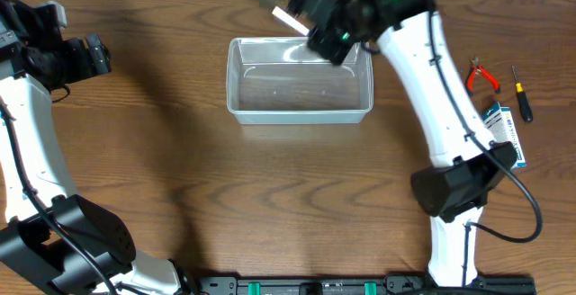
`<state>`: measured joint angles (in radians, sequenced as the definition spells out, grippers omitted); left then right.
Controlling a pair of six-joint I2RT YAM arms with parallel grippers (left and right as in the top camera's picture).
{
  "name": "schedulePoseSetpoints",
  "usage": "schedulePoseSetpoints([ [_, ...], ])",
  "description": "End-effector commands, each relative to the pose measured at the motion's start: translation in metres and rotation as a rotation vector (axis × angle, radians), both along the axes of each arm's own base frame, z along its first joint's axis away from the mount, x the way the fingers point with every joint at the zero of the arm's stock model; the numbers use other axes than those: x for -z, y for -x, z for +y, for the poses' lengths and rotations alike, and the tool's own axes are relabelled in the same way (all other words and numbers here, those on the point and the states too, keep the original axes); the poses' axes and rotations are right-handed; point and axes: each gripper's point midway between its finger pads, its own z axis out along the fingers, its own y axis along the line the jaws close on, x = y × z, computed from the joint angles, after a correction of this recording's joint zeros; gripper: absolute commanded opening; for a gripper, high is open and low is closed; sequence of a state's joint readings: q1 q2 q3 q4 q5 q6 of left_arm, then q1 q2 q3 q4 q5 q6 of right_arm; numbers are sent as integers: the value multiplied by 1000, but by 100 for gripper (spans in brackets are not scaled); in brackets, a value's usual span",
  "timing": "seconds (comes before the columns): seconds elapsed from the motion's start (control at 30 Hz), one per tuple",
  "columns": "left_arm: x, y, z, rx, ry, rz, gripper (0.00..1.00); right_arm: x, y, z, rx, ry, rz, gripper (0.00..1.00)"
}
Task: Pack container
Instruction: 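Close the right gripper on the black-handled tool and lift it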
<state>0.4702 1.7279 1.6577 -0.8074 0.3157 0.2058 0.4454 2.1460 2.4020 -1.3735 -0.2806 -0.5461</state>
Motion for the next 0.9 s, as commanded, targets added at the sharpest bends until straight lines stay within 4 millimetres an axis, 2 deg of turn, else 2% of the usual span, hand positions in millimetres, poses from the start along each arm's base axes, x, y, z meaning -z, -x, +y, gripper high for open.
schedulePoseSetpoints([
  [0.0, -5, -2, -1, 3, 8, -15, 98, 7, 13, 3, -124, 78, -22, 1],
  [0.3, -5, -2, -1, 3, 8, -15, 98, 72, 36, -24, -108, 219, 166, 1],
  [0.53, -5, -2, -1, 3, 8, -15, 98, 122, 45, -33, -100, 255, 249, 1],
  [0.7, -5, -2, -1, 3, 8, -15, 98, 149, 46, -34, -39, 253, 282, 1],
  [0.87, -5, -2, -1, 3, 8, -15, 98, 168, 45, -37, -9, 249, 291, 1],
])
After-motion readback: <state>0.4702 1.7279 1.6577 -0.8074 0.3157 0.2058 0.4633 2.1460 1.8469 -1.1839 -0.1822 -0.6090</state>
